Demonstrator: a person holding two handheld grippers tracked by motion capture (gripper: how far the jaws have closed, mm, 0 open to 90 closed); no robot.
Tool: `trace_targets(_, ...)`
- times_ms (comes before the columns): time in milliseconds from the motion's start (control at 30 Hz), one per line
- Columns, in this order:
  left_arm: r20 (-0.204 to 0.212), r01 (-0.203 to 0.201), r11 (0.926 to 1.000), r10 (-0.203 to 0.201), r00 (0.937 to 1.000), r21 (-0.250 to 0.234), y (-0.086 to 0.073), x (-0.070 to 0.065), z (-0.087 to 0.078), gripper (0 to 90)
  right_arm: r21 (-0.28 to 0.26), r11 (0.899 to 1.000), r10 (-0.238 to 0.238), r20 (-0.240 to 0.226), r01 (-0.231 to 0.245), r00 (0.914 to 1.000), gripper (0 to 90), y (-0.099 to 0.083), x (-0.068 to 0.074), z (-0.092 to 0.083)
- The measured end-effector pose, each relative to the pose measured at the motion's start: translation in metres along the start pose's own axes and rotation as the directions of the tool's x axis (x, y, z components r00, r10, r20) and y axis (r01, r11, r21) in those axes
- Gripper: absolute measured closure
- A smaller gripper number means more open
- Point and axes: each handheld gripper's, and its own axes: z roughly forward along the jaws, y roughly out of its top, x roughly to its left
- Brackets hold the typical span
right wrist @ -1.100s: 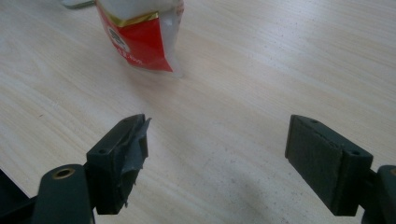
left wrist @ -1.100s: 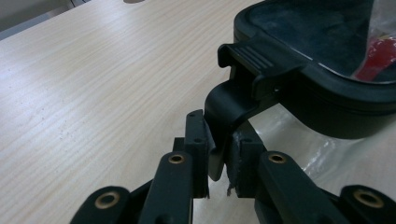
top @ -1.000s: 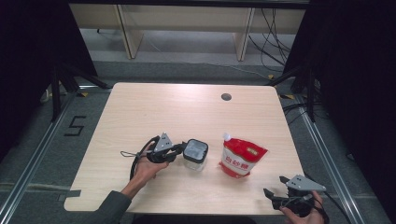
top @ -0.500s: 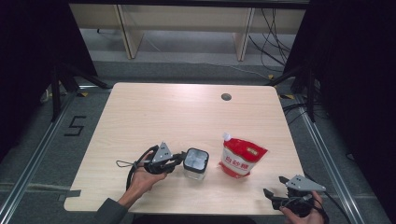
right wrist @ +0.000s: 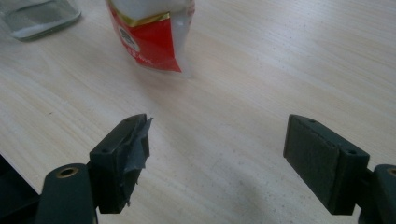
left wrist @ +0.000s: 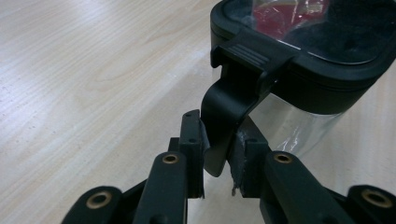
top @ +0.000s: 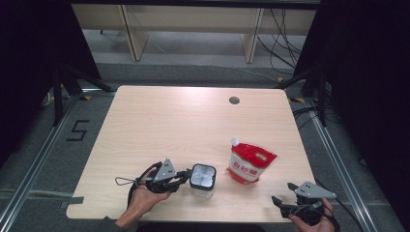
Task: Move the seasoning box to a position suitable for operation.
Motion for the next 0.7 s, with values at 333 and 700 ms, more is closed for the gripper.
trace_targets(333, 0.02, -0.005, 0.9999, 0.004, 0.9998, 0.012, -0.002, -0.006, -0.005, 74.5, -0.023, 0.999, -0.026, -0.027, 0.026, 0.9993, 23.8, 0.003, 0.005, 0.0)
trace_targets(700, 0.03, 0.005, 0.9999, -0.005, 0.9995, 0.011, -0.004, -0.012, -0.008, 74.1, -0.033, 0.996, -0.083, -0.06, 0.081, 0.9947, 25.9, 0.006, 0.017, 0.002)
